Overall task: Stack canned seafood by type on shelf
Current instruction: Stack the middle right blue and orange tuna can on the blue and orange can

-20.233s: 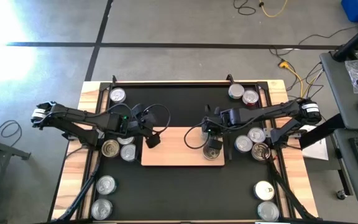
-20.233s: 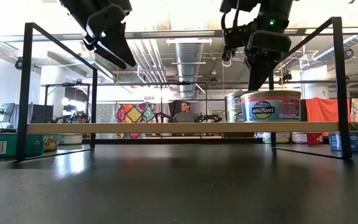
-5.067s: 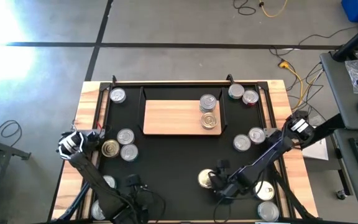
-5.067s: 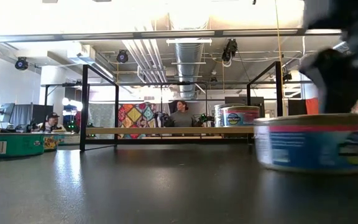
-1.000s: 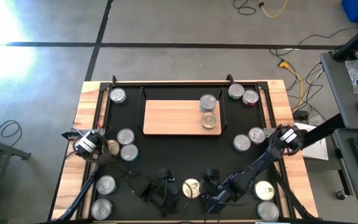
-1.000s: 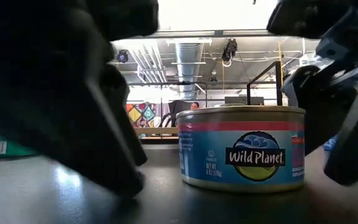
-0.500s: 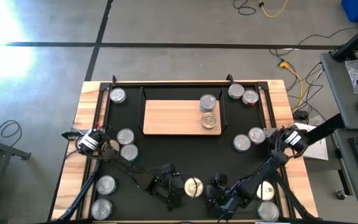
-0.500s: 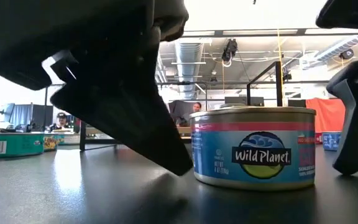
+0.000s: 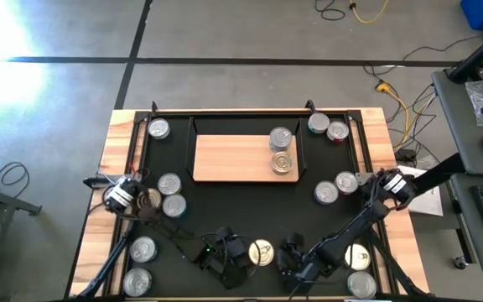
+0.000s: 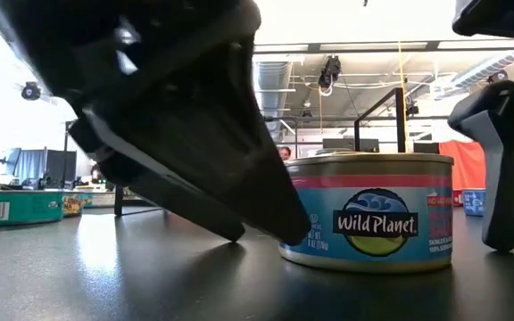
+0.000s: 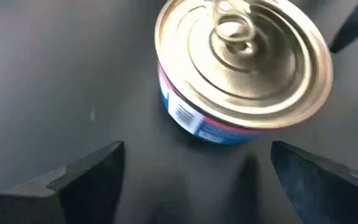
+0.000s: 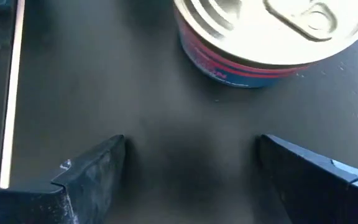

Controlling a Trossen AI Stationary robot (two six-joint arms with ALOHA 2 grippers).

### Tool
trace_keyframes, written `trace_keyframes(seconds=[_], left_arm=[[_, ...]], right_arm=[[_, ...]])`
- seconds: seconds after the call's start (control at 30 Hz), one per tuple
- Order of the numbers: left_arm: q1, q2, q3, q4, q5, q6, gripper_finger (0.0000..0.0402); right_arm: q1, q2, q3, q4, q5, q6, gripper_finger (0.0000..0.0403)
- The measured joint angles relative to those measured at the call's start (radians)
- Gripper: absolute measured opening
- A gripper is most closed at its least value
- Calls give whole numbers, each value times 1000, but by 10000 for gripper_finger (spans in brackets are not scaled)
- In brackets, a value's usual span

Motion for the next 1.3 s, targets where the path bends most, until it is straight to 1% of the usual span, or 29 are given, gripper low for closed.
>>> trace_keyframes(seconds=[0.13, 0.27, 0.37, 0.5, 0.67, 0.83, 1.07, 1.3], left_arm=[[-11, 0, -5, 15, -29, 42, 389], [-21, 0, -48, 59, -34, 50, 389], [-31, -2, -91, 123, -50, 88, 389], [-32, -5, -126, 178, -32, 158, 390], [-32, -7, -147, 206, -17, 175, 398], [-38, 0, -152, 247, -91, 202, 399], [-39, 47, -153, 379, -128, 255, 400], [-26, 71, -151, 434, -138, 301, 400]], right_arm=[[-15, -2, 0, -2, -53, -53, 365], [-16, -11, 0, -8, -74, -72, 365], [-16, -14, 0, -11, -89, -75, 365], [-16, -15, 0, -27, -95, -70, 365], [-16, -15, 2, -37, -97, -65, 365], [-19, -15, 12, -47, -104, -97, 365], [-36, -15, 14, -48, -105, -98, 365], [-54, -6, 16, -44, -87, -139, 365]])
